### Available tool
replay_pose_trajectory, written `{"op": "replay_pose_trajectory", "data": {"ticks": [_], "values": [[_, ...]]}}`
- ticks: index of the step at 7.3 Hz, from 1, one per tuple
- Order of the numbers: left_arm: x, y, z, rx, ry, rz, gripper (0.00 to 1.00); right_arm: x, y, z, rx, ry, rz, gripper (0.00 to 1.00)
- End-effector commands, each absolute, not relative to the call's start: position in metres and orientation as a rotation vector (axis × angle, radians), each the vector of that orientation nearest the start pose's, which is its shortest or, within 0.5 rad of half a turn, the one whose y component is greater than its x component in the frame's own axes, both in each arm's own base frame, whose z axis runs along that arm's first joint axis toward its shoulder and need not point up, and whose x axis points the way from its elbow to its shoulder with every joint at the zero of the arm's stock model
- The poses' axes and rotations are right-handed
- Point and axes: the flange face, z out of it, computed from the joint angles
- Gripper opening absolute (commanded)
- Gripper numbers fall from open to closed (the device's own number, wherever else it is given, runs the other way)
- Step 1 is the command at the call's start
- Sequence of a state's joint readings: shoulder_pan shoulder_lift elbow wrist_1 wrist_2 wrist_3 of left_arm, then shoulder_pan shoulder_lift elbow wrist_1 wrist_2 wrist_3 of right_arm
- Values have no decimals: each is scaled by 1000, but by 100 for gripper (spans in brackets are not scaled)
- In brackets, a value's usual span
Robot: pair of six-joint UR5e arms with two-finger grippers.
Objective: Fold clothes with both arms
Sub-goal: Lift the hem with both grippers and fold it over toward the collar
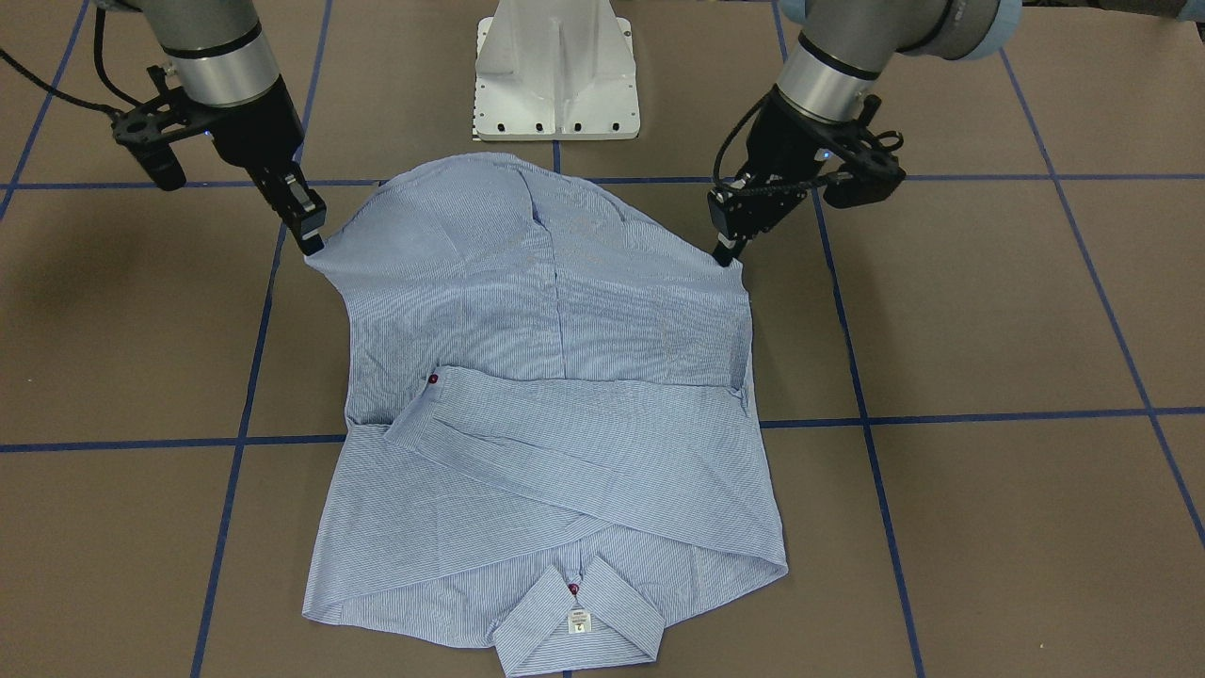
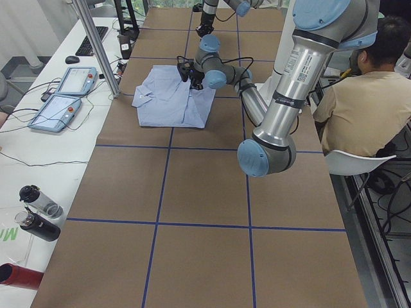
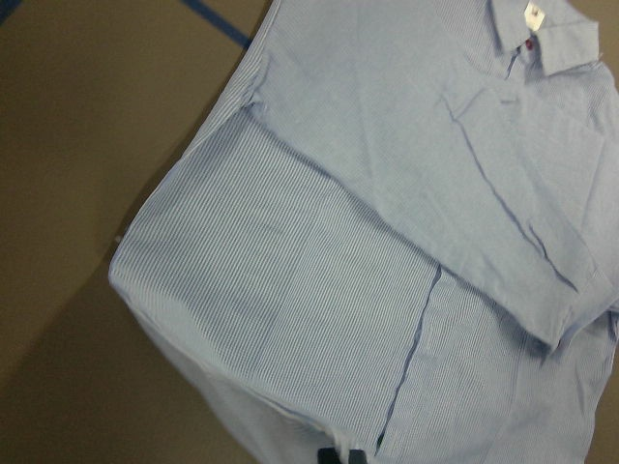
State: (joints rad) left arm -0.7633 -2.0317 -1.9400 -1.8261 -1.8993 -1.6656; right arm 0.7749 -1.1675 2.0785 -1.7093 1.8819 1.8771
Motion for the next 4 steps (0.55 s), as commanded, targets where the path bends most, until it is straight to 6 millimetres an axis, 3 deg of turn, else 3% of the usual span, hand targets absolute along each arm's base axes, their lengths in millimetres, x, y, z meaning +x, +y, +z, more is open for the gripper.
{"op": "replay_pose_trajectory", "data": {"ticks": [1, 3, 4], "values": [[342, -557, 213, 141, 1087, -624, 0, -316, -556, 240, -93, -780, 864, 0], [359, -598, 225, 157, 1096, -644, 0, -345, -637, 239, -88, -715, 862, 0], [369, -619, 237, 166, 1099, -651, 0, -359, -666, 249, -81, -708, 850, 0]]}}
